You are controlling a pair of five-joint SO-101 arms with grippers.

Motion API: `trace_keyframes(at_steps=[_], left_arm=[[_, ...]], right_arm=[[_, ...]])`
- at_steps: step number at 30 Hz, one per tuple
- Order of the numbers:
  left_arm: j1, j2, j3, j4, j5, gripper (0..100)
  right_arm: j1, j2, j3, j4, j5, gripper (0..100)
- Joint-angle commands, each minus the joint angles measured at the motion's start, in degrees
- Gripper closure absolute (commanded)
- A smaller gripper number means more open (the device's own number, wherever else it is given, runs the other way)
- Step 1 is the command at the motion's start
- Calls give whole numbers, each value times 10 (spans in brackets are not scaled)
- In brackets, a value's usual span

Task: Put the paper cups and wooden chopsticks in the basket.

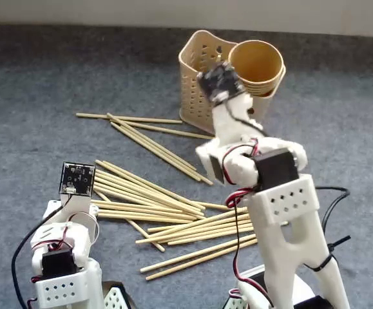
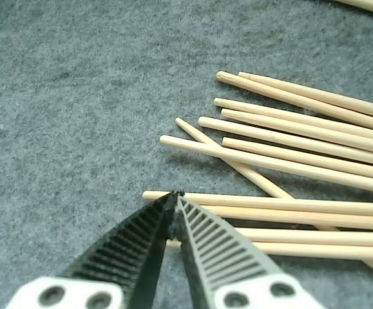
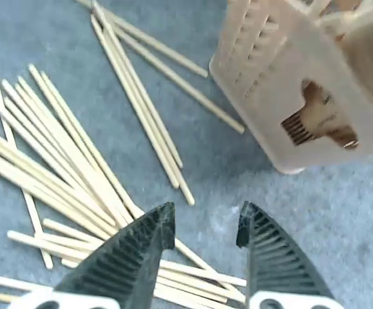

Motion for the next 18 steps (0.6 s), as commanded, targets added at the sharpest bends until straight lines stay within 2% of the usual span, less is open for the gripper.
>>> trace_keyframes(at_steps=[1,5,9,13,16,18], left_arm=[[-6,-6,12,0,-4,994],[-6,-6,12,-1,-4,994],[-6,-6,12,-1,-4,994],[-6,-6,12,-1,-4,994],[-6,-6,12,-1,-4,994],[-6,-6,12,-1,-4,994]], right_arm=[[27,-20,81,0,24,832],[68,-17,150,-19,19,832],[107,-15,214,-75,-39,829],[131,-15,273,-124,-144,822],[131,-14,303,-145,-251,759],[130,-14,313,-144,-284,724]])
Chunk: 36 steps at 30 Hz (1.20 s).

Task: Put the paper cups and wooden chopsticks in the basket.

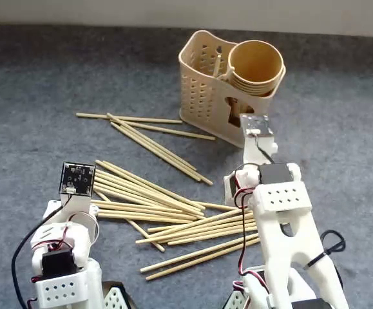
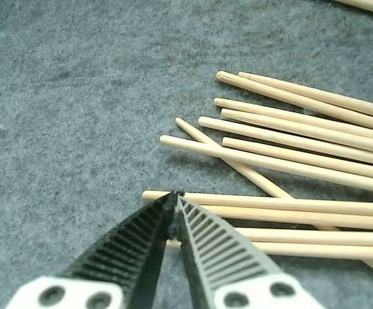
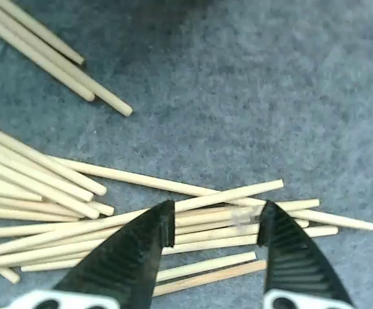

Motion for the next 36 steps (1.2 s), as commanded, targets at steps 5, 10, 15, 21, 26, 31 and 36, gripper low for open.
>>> trace_keyframes(at_steps=[5,10,15,21,26,31,36], left_arm=[[-6,-6,12,0,-4,994],[-6,-6,12,0,-4,994],[-7,-6,12,0,-4,994],[-7,-6,12,0,-4,994],[-7,-6,12,0,-4,994],[-7,-6,12,0,-4,994],[-7,-6,12,0,-4,994]], right_arm=[[7,2,5,-18,-66,773],[7,88,-14,-26,-67,782],[16,189,-73,-30,-67,782],[22,270,-136,-30,-67,785],[23,307,-146,-31,-66,785],[23,313,-146,-31,-66,786],[23,313,-146,-32,-66,786]])
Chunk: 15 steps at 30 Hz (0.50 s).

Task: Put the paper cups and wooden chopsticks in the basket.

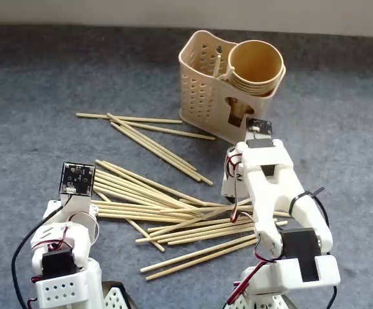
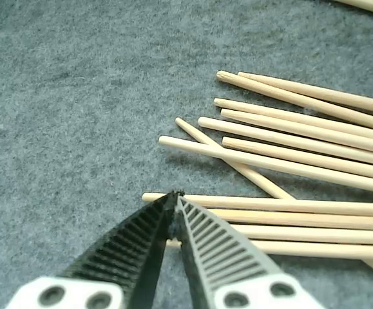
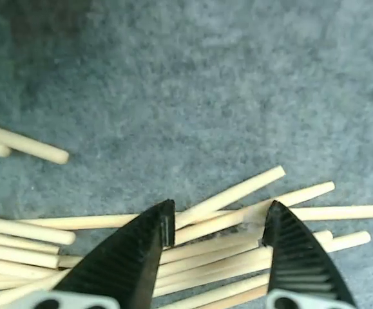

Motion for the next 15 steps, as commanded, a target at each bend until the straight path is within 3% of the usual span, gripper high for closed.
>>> trace_keyframes(at_steps=[1,15], left_arm=[[-7,-6,12,0,-4,994],[-7,-6,12,0,-4,994]], right_arm=[[7,-3,-20,-15,-4,786],[7,1,-15,-80,1,911]])
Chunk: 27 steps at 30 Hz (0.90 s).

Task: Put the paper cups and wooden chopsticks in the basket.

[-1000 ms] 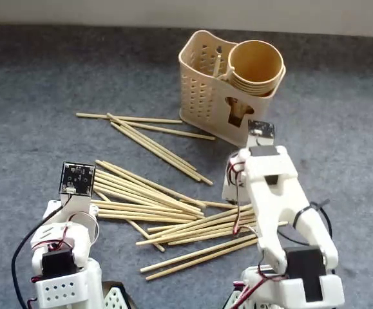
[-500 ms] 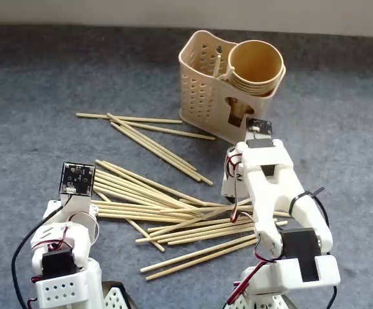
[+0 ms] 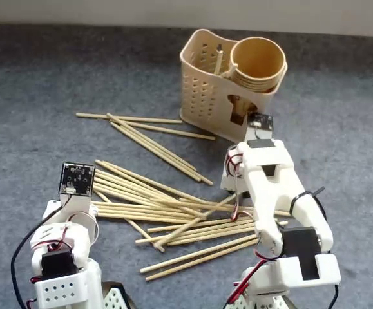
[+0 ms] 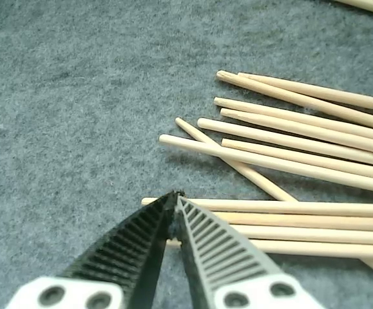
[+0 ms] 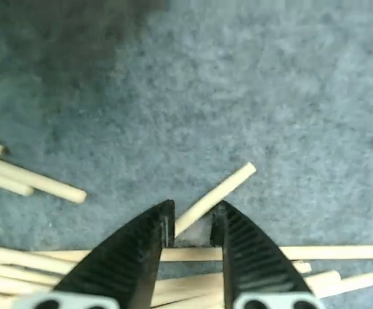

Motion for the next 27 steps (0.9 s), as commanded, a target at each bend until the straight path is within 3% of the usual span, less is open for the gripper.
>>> trace_keyframes(at_steps=[1,7,13,27], left_arm=[[-7,-6,12,0,-4,994],[-7,-6,12,0,-4,994],[-7,-6,12,0,-4,994],[-7,-6,12,0,-4,994]], right_arm=[[5,-1,-15,-10,1,911],[3,-7,-19,-5,-1,912],[-10,-19,-49,19,1,991],[-34,-194,-62,76,1,993]])
